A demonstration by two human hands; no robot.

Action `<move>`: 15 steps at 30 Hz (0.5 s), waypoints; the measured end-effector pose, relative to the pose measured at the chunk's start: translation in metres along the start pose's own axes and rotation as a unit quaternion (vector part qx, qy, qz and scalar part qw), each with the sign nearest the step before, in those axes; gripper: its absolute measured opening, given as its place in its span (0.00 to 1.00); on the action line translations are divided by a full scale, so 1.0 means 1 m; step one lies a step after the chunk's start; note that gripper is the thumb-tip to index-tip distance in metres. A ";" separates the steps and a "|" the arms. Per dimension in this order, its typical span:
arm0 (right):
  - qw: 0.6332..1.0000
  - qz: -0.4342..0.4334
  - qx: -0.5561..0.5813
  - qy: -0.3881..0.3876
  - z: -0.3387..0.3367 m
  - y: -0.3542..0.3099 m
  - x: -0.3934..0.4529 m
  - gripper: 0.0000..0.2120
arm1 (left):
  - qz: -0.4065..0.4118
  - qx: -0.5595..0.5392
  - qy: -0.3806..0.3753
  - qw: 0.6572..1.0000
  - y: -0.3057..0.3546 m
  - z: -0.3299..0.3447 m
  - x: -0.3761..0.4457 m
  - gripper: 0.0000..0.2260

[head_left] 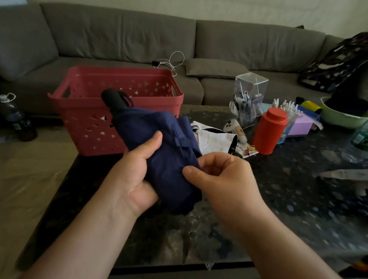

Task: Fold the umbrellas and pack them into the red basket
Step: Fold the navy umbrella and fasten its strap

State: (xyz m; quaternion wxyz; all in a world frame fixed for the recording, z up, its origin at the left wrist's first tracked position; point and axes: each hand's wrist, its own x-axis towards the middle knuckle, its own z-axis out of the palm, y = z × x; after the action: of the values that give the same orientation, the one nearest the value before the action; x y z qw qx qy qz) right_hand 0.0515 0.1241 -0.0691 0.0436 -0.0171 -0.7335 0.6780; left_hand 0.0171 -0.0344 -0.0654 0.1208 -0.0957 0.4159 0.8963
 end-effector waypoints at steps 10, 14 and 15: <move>0.992 0.016 -0.060 -0.112 -0.010 0.007 0.005 0.06 | 0.135 0.062 0.075 0.986 -0.009 -0.004 0.001 0.23; 0.988 -0.126 -0.087 -0.014 -0.026 -0.017 0.014 0.04 | 0.213 0.152 0.032 0.965 -0.012 -0.005 -0.007 0.24; 0.982 -0.170 -0.084 -0.002 -0.028 -0.024 0.014 0.04 | 0.228 0.176 0.015 0.958 -0.013 -0.006 -0.008 0.25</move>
State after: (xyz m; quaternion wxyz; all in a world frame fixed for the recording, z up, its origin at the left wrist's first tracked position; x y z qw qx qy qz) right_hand 0.0408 0.1507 -0.0423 0.1549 0.1056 -0.7801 0.5970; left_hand 0.0290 -0.0317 -0.0761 -0.0778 0.0109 0.5792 0.8114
